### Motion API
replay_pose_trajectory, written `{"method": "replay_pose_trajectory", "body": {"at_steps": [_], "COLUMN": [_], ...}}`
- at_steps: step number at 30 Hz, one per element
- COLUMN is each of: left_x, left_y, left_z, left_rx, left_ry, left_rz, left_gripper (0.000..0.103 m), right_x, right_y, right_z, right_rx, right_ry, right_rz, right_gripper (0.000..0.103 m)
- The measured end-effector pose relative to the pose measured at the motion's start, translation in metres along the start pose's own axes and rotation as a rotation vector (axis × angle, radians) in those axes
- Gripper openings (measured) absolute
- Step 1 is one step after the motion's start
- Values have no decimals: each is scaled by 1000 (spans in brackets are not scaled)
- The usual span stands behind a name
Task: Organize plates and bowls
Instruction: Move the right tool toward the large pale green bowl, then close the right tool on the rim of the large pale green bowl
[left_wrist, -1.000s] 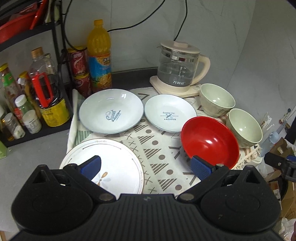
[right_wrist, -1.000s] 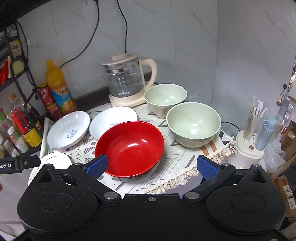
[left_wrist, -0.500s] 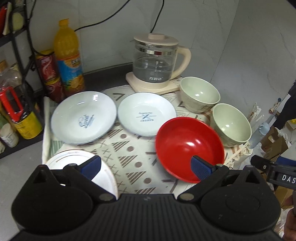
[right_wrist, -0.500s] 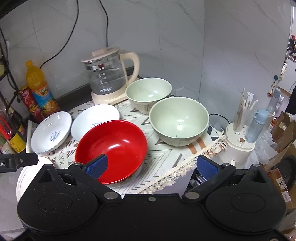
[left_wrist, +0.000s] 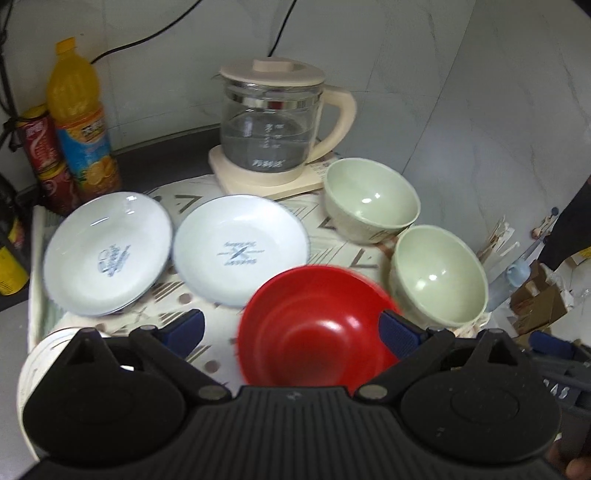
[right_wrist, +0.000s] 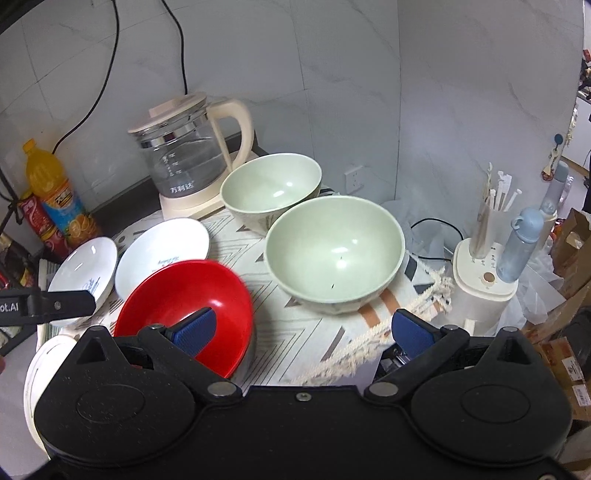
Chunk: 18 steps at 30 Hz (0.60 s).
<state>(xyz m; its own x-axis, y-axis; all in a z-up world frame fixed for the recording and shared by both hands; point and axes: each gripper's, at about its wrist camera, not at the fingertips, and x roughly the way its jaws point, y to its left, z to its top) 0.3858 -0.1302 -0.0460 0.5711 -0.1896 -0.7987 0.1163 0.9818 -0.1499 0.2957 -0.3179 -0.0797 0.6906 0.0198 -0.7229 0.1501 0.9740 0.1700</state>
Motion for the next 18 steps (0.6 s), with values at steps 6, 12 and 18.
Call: {"method": "replay_pose_trajectory", "body": {"at_steps": [6, 12, 18], "left_x": [20, 41, 69], "left_y": [-31, -55, -76], "left_z": [18, 26, 28], "left_rx": [28, 31, 34], "left_ry": [5, 12, 50], "left_rz": [-1, -22, -56], "left_gripper": [100, 100, 99], "right_x": [17, 33, 52], "right_y": [-18, -44, -68], "right_z": [18, 33, 35], "right_rx": [-9, 16, 58], "right_ry": [6, 12, 63], "right_rz": [-1, 10, 37], "right_gripper": [102, 100, 87]}}
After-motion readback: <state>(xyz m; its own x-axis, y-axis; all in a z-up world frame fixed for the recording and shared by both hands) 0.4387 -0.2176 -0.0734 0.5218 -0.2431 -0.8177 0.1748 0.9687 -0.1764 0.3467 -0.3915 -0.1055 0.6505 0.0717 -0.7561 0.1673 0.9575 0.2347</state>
